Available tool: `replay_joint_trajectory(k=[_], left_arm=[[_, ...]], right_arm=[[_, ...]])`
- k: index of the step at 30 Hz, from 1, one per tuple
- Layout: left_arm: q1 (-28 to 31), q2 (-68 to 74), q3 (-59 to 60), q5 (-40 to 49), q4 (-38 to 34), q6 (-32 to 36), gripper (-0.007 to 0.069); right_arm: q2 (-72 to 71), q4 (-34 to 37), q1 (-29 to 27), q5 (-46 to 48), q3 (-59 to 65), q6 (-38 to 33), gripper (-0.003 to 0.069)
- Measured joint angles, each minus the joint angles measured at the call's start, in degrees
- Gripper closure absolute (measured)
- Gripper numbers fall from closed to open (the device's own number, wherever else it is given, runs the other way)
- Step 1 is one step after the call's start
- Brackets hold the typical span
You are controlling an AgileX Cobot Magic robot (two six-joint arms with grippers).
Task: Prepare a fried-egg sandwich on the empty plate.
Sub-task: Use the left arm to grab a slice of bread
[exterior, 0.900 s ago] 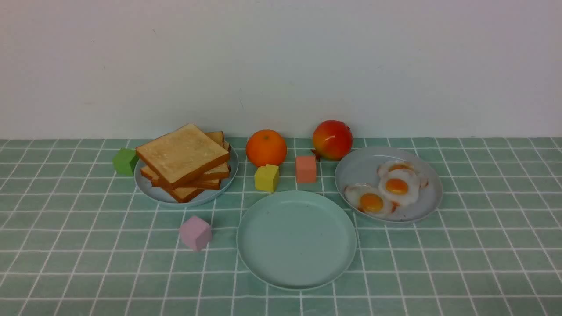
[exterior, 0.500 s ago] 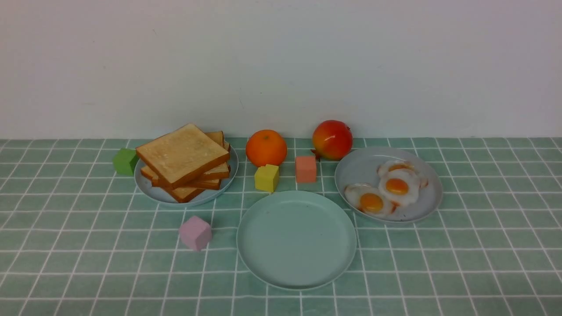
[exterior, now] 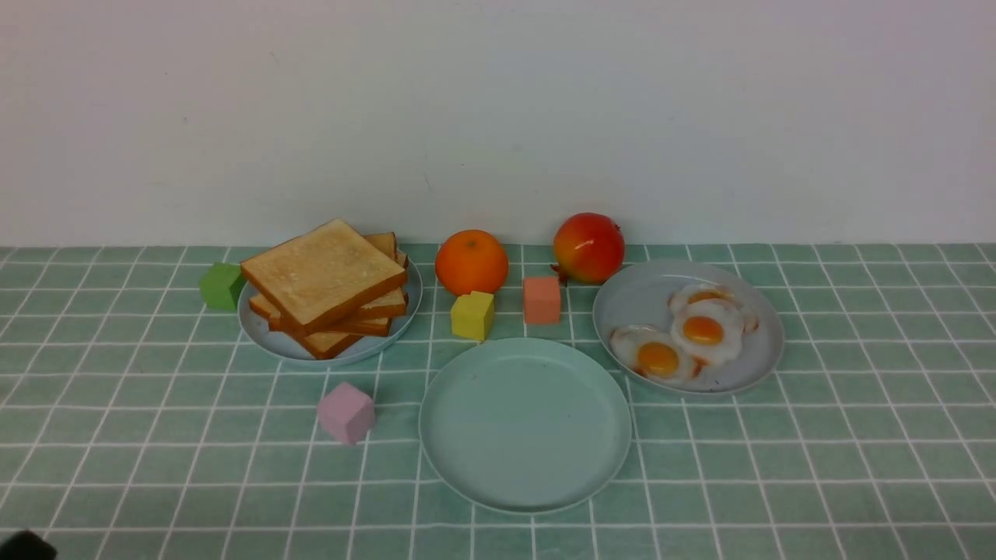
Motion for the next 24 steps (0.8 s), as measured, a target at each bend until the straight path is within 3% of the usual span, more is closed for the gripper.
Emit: replay_joint_trajectory(k=[6,9,11,13,17,20,24], left_arm=[[0.00,0.00,-0.09,-6.69,-5.47,-3.90,0.0393],[0.00,0.00,-3.58,-5.35,-3.86,-1.67,0.0443],[0.00,1.99,-9.28,-2.27,0.40,3.24,0.0508],[0.00,4.56,-13.21,1.35,2.72,6.73,0.0547],[-1.64,17.52,-27.63,22.68,5.91,17.00,0.0634],[-5.95,26.29,-35.81,34.88,6.64,23.20,0.0637],[-11.21,35.89,-42.06,42.00,6.85,25.84,0.0637]], right_arm=[[0.00,0.00,0.00,0.00,0.00,0.00,0.0418],[0.00,0.00,0.00,0.00,0.00,0.00,0.0418],[0.00,0.00,0.00,-0.06,0.00,0.00,0.0418],[0.00,-0.20,0.00,-0.20,0.00,0.00,0.0418],[0.00,1.15,0.00,-3.64,0.57,2.20,0.0418],[0.00,7.99,0.00,-9.15,0.70,7.46,0.0418],[0.00,14.44,0.00,-15.43,0.70,11.68,0.0418]])
